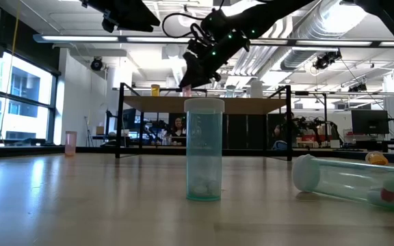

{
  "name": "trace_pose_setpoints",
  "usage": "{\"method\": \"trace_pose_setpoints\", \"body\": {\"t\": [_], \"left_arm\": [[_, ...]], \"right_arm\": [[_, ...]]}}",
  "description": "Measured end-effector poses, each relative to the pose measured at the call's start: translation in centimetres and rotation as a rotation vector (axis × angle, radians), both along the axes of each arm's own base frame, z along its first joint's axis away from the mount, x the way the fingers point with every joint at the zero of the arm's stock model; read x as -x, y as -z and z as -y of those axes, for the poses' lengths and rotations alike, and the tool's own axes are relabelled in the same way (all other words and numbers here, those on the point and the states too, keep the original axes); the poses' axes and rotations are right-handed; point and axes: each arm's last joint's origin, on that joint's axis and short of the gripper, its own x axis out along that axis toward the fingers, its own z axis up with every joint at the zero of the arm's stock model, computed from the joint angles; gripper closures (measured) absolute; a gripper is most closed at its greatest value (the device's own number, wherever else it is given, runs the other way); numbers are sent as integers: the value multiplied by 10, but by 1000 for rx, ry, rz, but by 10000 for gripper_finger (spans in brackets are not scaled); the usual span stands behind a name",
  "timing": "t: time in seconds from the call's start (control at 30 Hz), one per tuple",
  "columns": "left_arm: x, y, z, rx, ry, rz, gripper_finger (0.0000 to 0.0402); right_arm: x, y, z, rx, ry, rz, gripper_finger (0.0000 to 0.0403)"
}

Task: Pick and place medicine bottles onto shelf by color
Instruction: Put the top right pink pill bottle on the shelf, then adjust the blue pill bottle on the shelf

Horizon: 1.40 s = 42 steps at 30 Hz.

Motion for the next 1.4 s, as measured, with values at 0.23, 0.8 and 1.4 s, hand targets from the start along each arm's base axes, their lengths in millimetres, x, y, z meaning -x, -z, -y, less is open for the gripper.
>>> {"method": "trace_pose_setpoints", "body": {"t": [0.23, 0.8, 1.4], "left_arm": [[0, 0, 0, -1, 0, -1, 197], [0, 1, 0, 0, 0, -8, 197], [1, 5, 0, 27, -6, -36, 197]], "right_arm": [[1, -2, 2, 8, 4, 11, 226], [2, -11, 5, 40, 0, 35, 226], [34, -57, -4, 87, -2, 42, 226]]}}
